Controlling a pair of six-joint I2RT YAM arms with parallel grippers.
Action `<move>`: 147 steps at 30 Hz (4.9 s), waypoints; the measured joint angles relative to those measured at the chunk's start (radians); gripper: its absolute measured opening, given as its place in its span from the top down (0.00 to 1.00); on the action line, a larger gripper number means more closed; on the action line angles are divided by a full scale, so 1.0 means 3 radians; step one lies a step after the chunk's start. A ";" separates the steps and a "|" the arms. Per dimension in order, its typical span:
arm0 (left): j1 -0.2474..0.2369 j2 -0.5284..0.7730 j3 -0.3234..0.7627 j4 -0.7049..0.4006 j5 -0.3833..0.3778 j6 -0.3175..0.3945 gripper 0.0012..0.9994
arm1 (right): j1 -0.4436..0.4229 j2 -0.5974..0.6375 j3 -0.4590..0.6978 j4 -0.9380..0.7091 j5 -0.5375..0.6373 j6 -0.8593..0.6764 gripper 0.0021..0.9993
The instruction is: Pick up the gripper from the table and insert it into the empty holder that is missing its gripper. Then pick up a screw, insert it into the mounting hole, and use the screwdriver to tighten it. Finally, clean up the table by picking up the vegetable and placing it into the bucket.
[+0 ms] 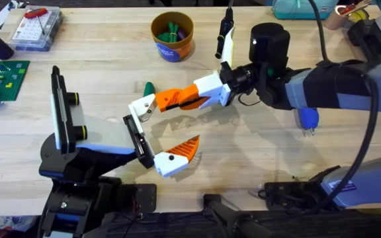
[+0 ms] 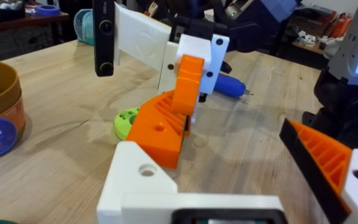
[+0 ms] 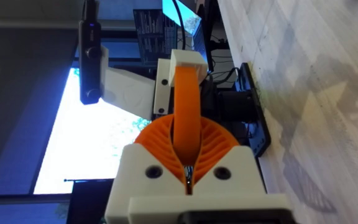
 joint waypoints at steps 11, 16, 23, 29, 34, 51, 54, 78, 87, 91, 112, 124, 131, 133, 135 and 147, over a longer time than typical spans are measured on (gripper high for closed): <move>-0.0001 0.0012 0.0004 -0.0002 -0.0008 -0.0015 0.01 | -0.0064 0.0028 0.0000 -0.0065 -0.0129 0.0007 0.98; -0.0001 0.0012 0.0004 -0.0002 -0.0008 -0.0015 0.01 | -0.0105 0.0028 0.0000 -0.0065 -0.0141 0.0020 0.98; -0.0001 0.0012 0.0004 -0.0002 -0.0007 -0.0015 0.01 | 0.0098 0.0028 0.0000 -0.0065 -0.0150 0.0028 0.98; -0.0001 0.0012 0.0004 -0.0004 -0.0005 -0.0015 0.01 | 0.0206 0.0028 0.0000 -0.0065 -0.0151 0.0023 0.98; -0.0001 0.0012 0.0004 -0.0004 -0.0004 -0.0015 0.01 | 0.0210 0.0028 0.0000 -0.0065 -0.0140 0.0015 0.98; -0.0001 0.0012 0.0004 -0.0004 -0.0003 -0.0014 0.01 | 0.0210 0.0032 -0.0004 0.0152 -0.0094 0.0132 0.98; -0.0001 0.0012 0.0004 -0.0005 -0.0003 -0.0014 0.01 | 0.0210 0.0031 -0.0004 0.0155 -0.0080 0.0190 0.98; 0.0022 0.0012 0.0004 -0.0005 -0.0059 -0.0032 0.01 | 0.0284 0.0032 -0.0004 0.0162 0.0205 0.0231 0.98; 0.0025 0.0012 0.0004 -0.0002 -0.0105 -0.0062 0.01 | 0.0329 0.0032 -0.0004 0.0188 0.0356 0.0297 0.98; 0.0025 0.0012 0.0004 -0.0004 -0.0087 -0.0071 0.01 | 0.0330 0.0031 -0.0004 0.0196 0.0446 0.0368 0.98; 0.0033 0.0014 0.0004 -0.0018 -0.0020 -0.0125 0.01 | 0.0417 0.0031 -0.0004 0.0228 0.0715 0.0444 0.98; 0.0037 0.0014 0.0004 -0.0020 -0.0016 -0.0138 0.01 | 0.0486 0.0156 0.0053 0.0405 0.0679 0.0451 0.98; 0.0038 0.0014 0.0004 -0.0028 -0.0019 -0.0137 0.01 | 0.0486 0.0178 0.0082 0.0399 0.0654 0.0450 0.98; 0.0038 0.0014 0.0004 -0.0028 -0.0019 -0.0137 0.01 | 0.0486 0.0178 0.0083 0.0397 0.0652 0.0450 0.98; 0.0038 0.0014 0.0004 -0.0028 -0.0019 -0.0137 0.01 | 0.0486 0.0178 0.0083 0.0396 0.0651 0.0449 0.98; 0.0038 0.0014 0.0004 -0.0029 -0.0019 -0.0136 0.01 | 0.0486 0.0178 0.0084 0.0395 0.0651 0.0398 0.98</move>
